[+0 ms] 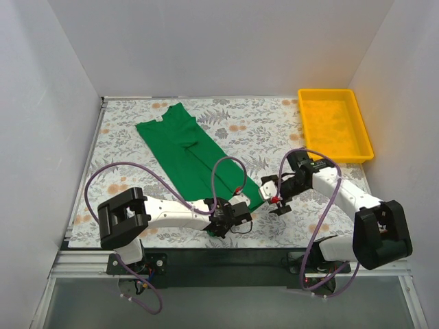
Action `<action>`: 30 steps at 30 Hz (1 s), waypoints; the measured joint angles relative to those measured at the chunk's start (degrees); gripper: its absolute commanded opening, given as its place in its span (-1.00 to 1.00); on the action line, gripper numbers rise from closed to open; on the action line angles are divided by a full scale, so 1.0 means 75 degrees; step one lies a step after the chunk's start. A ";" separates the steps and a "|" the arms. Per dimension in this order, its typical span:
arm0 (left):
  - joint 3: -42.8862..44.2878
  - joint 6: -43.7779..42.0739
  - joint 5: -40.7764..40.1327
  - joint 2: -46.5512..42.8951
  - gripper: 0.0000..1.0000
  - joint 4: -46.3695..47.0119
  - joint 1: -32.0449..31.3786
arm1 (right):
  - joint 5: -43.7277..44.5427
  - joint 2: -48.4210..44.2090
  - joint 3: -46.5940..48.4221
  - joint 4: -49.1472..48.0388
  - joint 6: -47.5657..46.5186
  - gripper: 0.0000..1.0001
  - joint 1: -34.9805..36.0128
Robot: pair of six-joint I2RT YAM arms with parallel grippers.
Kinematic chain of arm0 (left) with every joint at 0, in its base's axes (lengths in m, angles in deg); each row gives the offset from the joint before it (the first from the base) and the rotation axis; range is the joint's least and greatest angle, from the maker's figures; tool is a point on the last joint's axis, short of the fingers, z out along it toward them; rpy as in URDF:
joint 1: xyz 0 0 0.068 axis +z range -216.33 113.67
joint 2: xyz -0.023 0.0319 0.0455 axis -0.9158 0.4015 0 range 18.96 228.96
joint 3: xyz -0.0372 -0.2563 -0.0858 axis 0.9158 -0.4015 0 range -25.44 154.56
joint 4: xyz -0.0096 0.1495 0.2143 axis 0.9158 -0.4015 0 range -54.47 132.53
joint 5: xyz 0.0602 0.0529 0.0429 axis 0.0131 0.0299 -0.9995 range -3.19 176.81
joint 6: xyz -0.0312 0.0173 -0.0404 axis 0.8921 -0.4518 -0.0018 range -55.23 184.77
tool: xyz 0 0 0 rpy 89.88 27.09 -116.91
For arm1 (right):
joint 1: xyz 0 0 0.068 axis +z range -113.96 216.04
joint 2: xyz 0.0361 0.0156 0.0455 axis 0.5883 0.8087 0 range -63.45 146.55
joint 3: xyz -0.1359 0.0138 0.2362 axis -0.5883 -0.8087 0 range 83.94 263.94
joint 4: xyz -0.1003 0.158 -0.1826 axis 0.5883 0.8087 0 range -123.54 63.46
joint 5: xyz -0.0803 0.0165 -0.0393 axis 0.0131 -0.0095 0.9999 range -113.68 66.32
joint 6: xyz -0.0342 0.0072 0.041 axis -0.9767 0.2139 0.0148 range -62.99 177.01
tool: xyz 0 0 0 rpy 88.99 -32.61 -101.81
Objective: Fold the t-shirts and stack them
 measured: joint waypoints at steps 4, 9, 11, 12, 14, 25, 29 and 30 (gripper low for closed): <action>-0.0023 0.0015 -0.0015 -0.0029 -1.00 0.0017 -0.0006 | 0.0653 -0.0178 -0.0761 -0.0341 -0.0306 0.54 0.0458; -0.0207 0.0029 0.0052 -0.0210 -1.00 0.0163 -0.0006 | 0.1241 0.0006 -0.1008 -0.1166 -0.0122 0.19 0.0842; -0.0268 0.0029 0.0085 -0.0265 -1.00 0.0204 -0.0003 | 0.1361 0.0233 -0.0988 -0.1498 -0.0038 0.15 0.0912; -0.0280 0.0029 0.0090 -0.0280 -1.00 0.0207 -0.0006 | 0.1425 0.0364 -0.0973 -0.1647 0.0038 0.15 0.0947; -0.0294 0.0026 0.0105 -0.0291 -1.00 0.0213 -0.0006 | 0.1559 0.0600 -0.0956 -0.1932 0.0122 0.15 0.0991; -0.0580 -0.0026 0.0303 -0.0597 -1.00 0.0344 -0.0003 | 0.1932 0.1110 -0.0807 -0.2926 0.0277 -0.38 0.1314; -0.0845 -0.0020 0.0408 -0.0941 -1.00 0.0437 0.0000 | 0.2008 0.1192 -0.0804 -0.3077 0.0259 -0.66 0.1338; -0.0892 -0.0023 0.0428 -0.1046 -1.00 0.0484 0.0003 | 0.2017 0.1201 -0.0807 -0.3095 0.0265 -0.79 0.1352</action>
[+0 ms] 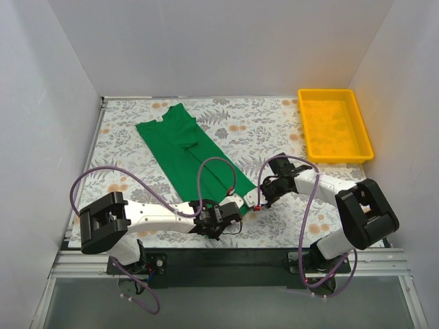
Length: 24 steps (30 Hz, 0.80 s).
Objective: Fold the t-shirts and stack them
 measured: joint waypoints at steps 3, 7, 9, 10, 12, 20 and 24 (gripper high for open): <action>-0.0032 0.0000 0.0079 -0.0245 -1.00 0.0050 -0.0003 | -0.0006 0.0003 -0.0003 -0.0009 0.0000 -0.97 0.0006; -0.0149 -0.0073 0.0347 -0.0347 -1.00 0.0286 0.0000 | 0.0015 -0.0114 -0.0026 0.0178 0.0000 -0.97 -0.0003; -0.0189 -0.0172 0.0583 -0.0367 -1.00 0.0420 -0.0003 | 0.0026 -0.0312 -0.0041 0.0562 -0.0020 -0.97 0.0000; -0.0216 -0.0236 0.0708 -0.0396 -1.00 0.0501 -0.0003 | 0.0029 -0.0481 -0.0041 0.0801 -0.0035 -0.97 0.0000; -0.0242 -0.0373 0.0973 -0.0490 -1.00 0.0577 -0.0009 | 0.0000 -0.0845 -0.0026 0.1239 -0.0090 -0.97 0.0003; -0.0262 -0.0664 0.1338 -0.1373 -1.00 0.0787 0.0102 | -0.0635 -0.1157 0.1157 0.2632 -0.0137 -0.97 0.0003; -0.0530 -0.0600 0.1425 -0.1909 -1.00 0.0860 0.0603 | -0.0854 -0.0251 0.2247 0.2774 0.0023 -0.97 0.0006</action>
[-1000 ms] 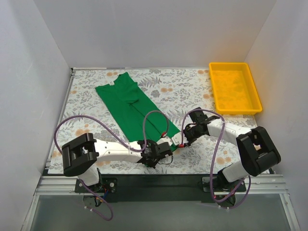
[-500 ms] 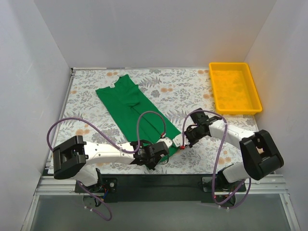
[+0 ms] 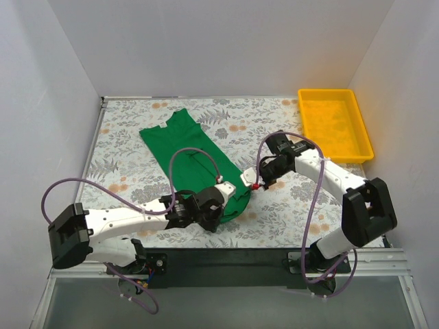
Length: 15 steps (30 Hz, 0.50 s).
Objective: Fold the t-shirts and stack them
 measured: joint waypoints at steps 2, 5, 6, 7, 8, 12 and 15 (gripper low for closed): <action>-0.0195 0.0052 0.0117 -0.0312 -1.00 -0.0006 0.0507 | -0.0044 0.0493 0.0519 0.0015 0.0073 -0.97 0.0006; -0.0370 0.0082 0.0326 -0.0752 -1.00 -0.0003 0.1419 | -0.0061 0.1215 0.1297 0.0076 0.0207 -0.97 0.0050; -0.0385 0.0079 0.0391 -0.0839 -1.00 0.0000 0.1667 | -0.0067 0.1454 0.1580 0.0111 0.0245 -0.97 0.0067; -0.0388 0.0067 0.0463 -0.0930 -1.00 0.0015 0.2028 | -0.0067 0.1684 0.1853 0.0102 0.0286 -0.97 0.0093; -0.0385 0.0038 0.0525 -0.0965 -1.00 0.0047 0.2314 | -0.0067 0.1894 0.2116 0.0143 0.0335 -0.97 0.0114; -0.0385 -0.0140 0.0670 -0.0799 -1.00 0.0111 0.3191 | -0.0041 0.2821 0.3381 0.0248 0.0621 -0.97 0.0245; -0.0385 -0.0294 0.0743 -0.0504 -1.00 0.0137 0.3756 | 0.0038 0.3558 0.4357 0.0256 0.0962 -0.97 0.0315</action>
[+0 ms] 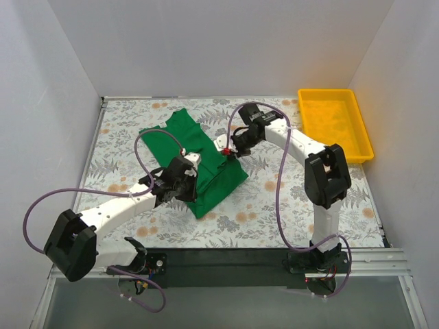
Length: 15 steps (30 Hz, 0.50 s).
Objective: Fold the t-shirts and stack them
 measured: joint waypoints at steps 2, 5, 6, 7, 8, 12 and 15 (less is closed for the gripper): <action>0.0017 -0.0108 -0.0003 0.0119 -1.00 0.0000 0.0393 | 0.0061 0.0560 0.0717 -0.0003 0.0271 -0.97 0.0050; 0.0140 -0.0283 -0.0047 0.0216 -1.00 0.0050 0.0988 | 0.0181 0.1323 0.1716 0.0000 0.0743 -0.97 0.0114; 0.0195 -0.0332 -0.0076 0.0251 -1.00 0.0070 0.1148 | 0.0224 0.1545 0.2014 -0.0009 0.0912 -0.97 0.0134; 0.0286 -0.0396 -0.0108 0.0315 -1.00 0.0099 0.1349 | 0.0277 0.1757 0.2314 0.0012 0.1090 -0.97 0.0146; 0.0385 -0.0452 -0.0131 0.0396 -1.00 0.0134 0.1521 | 0.0326 0.1961 0.2591 -0.0009 0.1259 -0.97 0.0166; 0.0720 -0.0667 -0.0227 0.0758 -1.00 0.0338 0.2090 | 0.0530 0.2527 0.3351 -0.0198 0.1900 -0.97 0.0262; 0.0816 -0.0813 -0.0230 0.0982 -1.00 0.0504 0.2393 | 0.0723 0.2769 0.3605 -0.0475 0.2361 -0.97 0.0332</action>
